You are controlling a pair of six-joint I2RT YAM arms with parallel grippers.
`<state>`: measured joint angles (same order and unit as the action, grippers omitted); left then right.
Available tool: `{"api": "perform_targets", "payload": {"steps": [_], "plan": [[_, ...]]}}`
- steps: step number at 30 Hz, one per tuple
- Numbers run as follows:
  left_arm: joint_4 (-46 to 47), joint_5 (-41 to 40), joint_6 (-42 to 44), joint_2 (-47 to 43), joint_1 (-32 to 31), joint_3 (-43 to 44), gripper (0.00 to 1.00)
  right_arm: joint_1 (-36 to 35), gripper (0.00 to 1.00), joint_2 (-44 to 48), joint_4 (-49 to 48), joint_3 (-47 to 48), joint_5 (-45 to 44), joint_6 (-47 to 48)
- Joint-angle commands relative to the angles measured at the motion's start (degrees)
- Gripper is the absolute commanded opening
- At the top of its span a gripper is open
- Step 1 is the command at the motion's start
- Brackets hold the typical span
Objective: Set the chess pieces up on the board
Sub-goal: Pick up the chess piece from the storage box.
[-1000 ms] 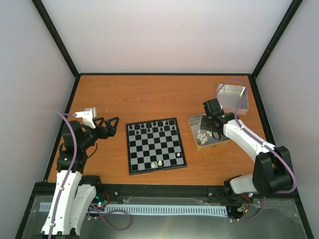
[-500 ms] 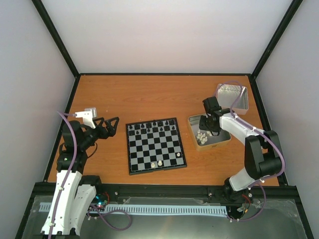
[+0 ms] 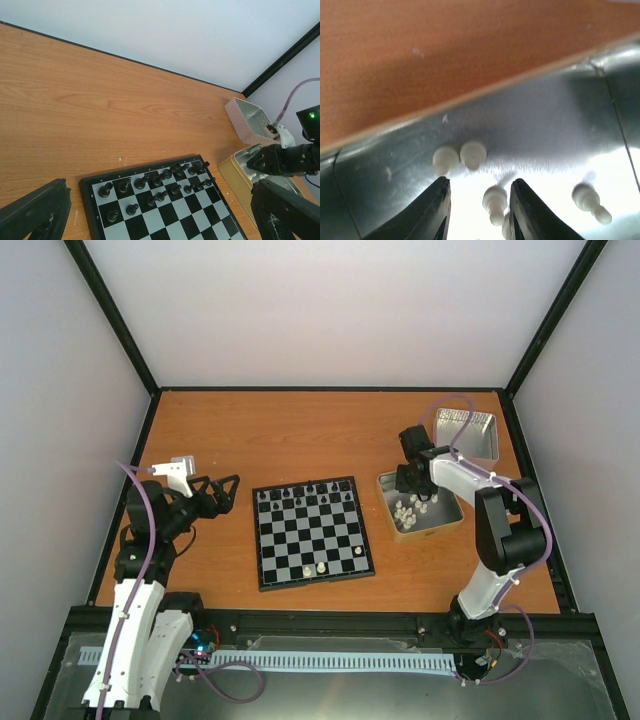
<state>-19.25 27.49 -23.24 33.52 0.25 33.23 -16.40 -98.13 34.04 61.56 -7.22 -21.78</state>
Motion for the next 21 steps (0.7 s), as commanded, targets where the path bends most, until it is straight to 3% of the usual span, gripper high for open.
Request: {"api": "perform_targets", "payload": {"steps": [1, 5, 9, 21], "plan": [[0.6, -0.1, 0.2, 0.4, -0.2, 0.8, 1.0, 0.4, 0.33, -2.4, -1.0, 3.7, -4.3, 1.1], [0.7, -0.2, 0.3, 0.3, -0.2, 0.8, 1.0, 0.5, 0.3, -4.1, -1.5, 4.3, -3.4, 2.8], [0.7, -0.2, 0.3, 0.3, -0.2, 0.7, 1.0, 0.4, 0.21, -5.1, -1.9, 4.4, -3.0, 2.8], [0.7, -0.2, 0.3, 0.2, -0.3, 0.8, 1.0, 0.5, 0.17, -6.8, -4.1, 4.3, -2.7, 3.3]]}}
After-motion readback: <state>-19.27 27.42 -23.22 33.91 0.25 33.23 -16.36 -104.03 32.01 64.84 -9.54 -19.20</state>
